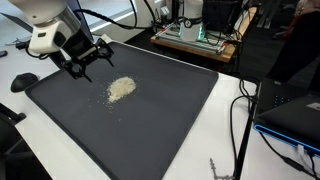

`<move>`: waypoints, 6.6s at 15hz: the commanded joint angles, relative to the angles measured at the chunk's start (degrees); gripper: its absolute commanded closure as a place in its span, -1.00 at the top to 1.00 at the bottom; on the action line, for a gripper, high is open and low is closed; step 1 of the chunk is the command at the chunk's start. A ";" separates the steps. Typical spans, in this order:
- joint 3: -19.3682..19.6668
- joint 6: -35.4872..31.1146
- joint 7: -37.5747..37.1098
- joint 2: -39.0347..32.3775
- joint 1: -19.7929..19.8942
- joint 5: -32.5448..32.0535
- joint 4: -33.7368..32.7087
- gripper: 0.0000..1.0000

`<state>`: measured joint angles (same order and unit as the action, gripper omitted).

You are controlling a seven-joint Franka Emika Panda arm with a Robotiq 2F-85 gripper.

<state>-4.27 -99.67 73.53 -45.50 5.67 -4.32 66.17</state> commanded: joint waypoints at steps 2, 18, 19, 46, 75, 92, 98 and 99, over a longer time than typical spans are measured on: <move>0.97 -8.35 0.65 4.90 -4.09 -6.38 8.96 1.00; 0.73 -12.24 -5.58 19.27 -14.59 -29.35 38.27 1.00; 0.43 -12.89 -5.52 20.40 -14.89 -30.92 40.35 1.00; 7.81 -45.70 11.14 53.10 -4.06 19.90 76.45 1.00; 9.17 -66.17 -42.94 27.99 -2.50 8.61 66.97 1.00; 8.56 -60.10 -54.07 17.09 -1.74 -6.40 57.81 1.00; 8.01 -57.60 -53.69 14.50 -1.09 -5.94 55.39 1.00; 7.95 -57.20 -53.60 14.15 -1.00 -5.95 54.97 1.00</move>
<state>5.11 -159.06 19.75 -29.84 2.87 -9.16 123.58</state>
